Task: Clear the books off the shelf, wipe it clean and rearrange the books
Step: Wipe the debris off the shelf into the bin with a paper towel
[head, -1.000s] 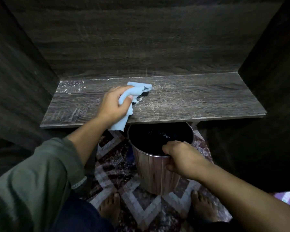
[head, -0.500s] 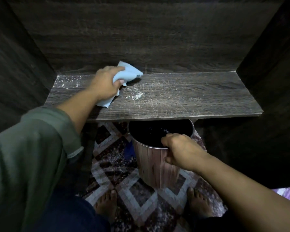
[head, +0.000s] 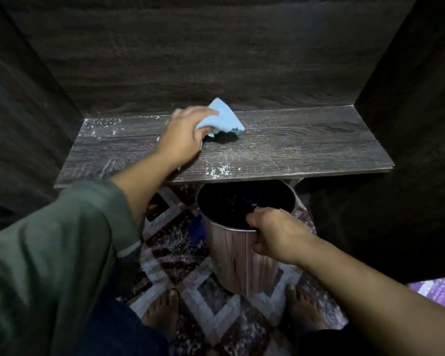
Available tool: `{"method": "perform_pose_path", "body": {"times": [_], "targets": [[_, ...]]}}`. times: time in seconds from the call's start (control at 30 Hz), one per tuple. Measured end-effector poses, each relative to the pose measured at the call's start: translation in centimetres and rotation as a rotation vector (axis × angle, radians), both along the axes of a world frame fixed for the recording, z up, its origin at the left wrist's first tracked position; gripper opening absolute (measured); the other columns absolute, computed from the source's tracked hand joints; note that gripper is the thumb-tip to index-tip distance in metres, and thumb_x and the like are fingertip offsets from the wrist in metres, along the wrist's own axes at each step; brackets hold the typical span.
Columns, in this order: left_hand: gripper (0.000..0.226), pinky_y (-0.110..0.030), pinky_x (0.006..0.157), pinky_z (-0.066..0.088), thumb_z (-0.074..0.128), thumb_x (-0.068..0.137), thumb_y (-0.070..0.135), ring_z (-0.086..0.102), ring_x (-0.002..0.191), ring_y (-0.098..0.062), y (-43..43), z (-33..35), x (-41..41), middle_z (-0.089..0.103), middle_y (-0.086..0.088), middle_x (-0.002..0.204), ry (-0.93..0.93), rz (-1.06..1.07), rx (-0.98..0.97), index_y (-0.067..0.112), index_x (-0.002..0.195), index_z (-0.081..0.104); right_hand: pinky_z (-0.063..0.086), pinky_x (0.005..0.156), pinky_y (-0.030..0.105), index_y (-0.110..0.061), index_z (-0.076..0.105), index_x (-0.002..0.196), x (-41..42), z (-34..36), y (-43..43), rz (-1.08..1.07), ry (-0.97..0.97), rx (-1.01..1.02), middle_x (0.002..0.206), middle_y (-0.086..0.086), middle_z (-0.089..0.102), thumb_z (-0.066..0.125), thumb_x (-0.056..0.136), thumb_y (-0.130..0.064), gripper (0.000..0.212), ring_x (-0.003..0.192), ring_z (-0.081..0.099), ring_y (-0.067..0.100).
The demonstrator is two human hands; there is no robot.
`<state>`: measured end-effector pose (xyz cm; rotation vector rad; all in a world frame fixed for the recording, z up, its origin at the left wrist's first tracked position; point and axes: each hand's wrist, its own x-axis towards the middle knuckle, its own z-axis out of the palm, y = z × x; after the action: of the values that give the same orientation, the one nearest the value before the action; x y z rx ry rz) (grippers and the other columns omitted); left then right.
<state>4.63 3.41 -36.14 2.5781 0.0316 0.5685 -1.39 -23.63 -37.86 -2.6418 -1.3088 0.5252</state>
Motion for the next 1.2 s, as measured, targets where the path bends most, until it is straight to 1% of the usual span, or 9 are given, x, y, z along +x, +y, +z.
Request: {"method": "perform_pose_path", "body": {"times": [0.07,0.2,0.3,0.5,0.63,0.77,0.93,1.1,1.2], "targets": [[0.036,-0.039,0.104,0.034,0.054,0.095,0.026,0.044,0.119,-0.027,0.2,0.5,1.9,0.054,0.002,0.137,0.118,-0.007,0.065,0.030,0.131,0.057,0.040,0.077,0.029,-0.028,0.040,0.083,0.2,0.0,-0.4,-0.008,-0.005,0.007,0.101,0.001,0.057,0.075,0.072,-0.027,0.036,0.102,0.057,0.024],[0.043,-0.048,0.110,0.021,0.042,0.097,0.052,0.030,0.136,-0.033,-0.7,-0.7,2.2,0.036,0.009,0.152,0.408,0.028,0.240,0.043,0.139,0.044,0.034,0.075,0.028,-0.027,0.043,0.085,0.5,0.0,-0.8,-0.019,-0.027,0.007,0.101,-0.001,0.055,0.073,0.075,-0.028,0.032,0.104,0.056,0.023],[0.042,-0.048,0.106,0.024,0.040,0.097,0.054,0.032,0.132,-0.034,-2.0,-1.1,0.5,0.038,0.012,0.151,0.354,0.017,0.256,0.046,0.137,0.045,0.036,0.080,0.030,-0.023,0.053,0.094,0.5,-0.1,-1.0,-0.020,-0.048,0.003,0.104,-0.002,0.054,0.072,0.077,-0.029,0.026,0.107,0.054,0.022],[0.055,-0.048,0.106,0.030,0.028,0.088,0.060,0.043,0.124,-0.026,-3.9,-1.5,-3.7,0.050,0.015,0.140,0.355,-0.152,0.205,0.040,0.130,0.057,0.041,0.087,0.032,-0.020,0.057,0.103,-0.4,-0.2,-0.9,0.009,-0.053,-0.028,0.109,0.001,0.057,0.072,0.076,-0.029,0.032,0.109,0.056,0.025],[0.044,-0.027,0.099,0.030,0.041,0.092,0.045,0.053,0.116,-0.019,-5.6,-0.9,-7.1,0.063,0.004,0.126,0.294,-0.310,0.122,0.022,0.121,0.066,0.044,0.086,0.033,-0.021,0.056,0.099,-1.0,0.0,-0.8,0.020,-0.039,-0.044,0.108,0.002,0.058,0.074,0.074,-0.029,0.032,0.107,0.057,0.028],[0.044,-0.020,0.082,0.037,0.045,0.091,0.044,0.060,0.106,-0.017,-5.3,0.5,-9.7,0.068,0.001,0.114,0.261,-0.163,-0.102,0.019,0.121,0.066,0.044,0.085,0.034,-0.019,0.057,0.101,-1.6,0.2,-0.8,0.064,-0.070,-0.046,0.110,0.003,0.058,0.075,0.073,-0.030,0.035,0.108,0.057,0.027],[0.042,-0.037,0.094,0.040,0.050,0.093,0.045,0.057,0.107,-0.032,-2.9,0.9,-9.5,0.064,-0.008,0.120,0.038,0.177,0.010,0.021,0.125,0.062,0.043,0.083,0.033,-0.019,0.057,0.103,-1.8,0.1,-0.7,0.065,-0.092,-0.042,0.108,0.001,0.057,0.075,0.075,-0.030,0.035,0.106,0.058,0.026],[0.058,-0.044,0.101,0.032,0.042,0.088,0.062,0.038,0.127,-0.032,-3.2,-1.4,-8.8,0.038,0.005,0.150,0.469,0.252,0.239,0.039,0.141,0.042,0.043,0.085,0.034,-0.019,0.057,0.102,-1.5,0.0,-0.5,0.058,-0.089,-0.052,0.109,0.003,0.058,0.076,0.073,-0.029,0.036,0.107,0.058,0.027],[0.049,-0.039,0.103,0.029,0.052,0.092,0.044,0.038,0.129,-0.029,-4.4,-1.6,-9.3,0.039,0.004,0.149,0.435,0.087,0.203,0.040,0.140,0.044,0.044,0.085,0.034,-0.019,0.057,0.100,-1.3,0.0,-0.8,0.056,-0.075,-0.056,0.109,0.003,0.059,0.078,0.071,-0.029,0.037,0.107,0.058,0.027]]}}
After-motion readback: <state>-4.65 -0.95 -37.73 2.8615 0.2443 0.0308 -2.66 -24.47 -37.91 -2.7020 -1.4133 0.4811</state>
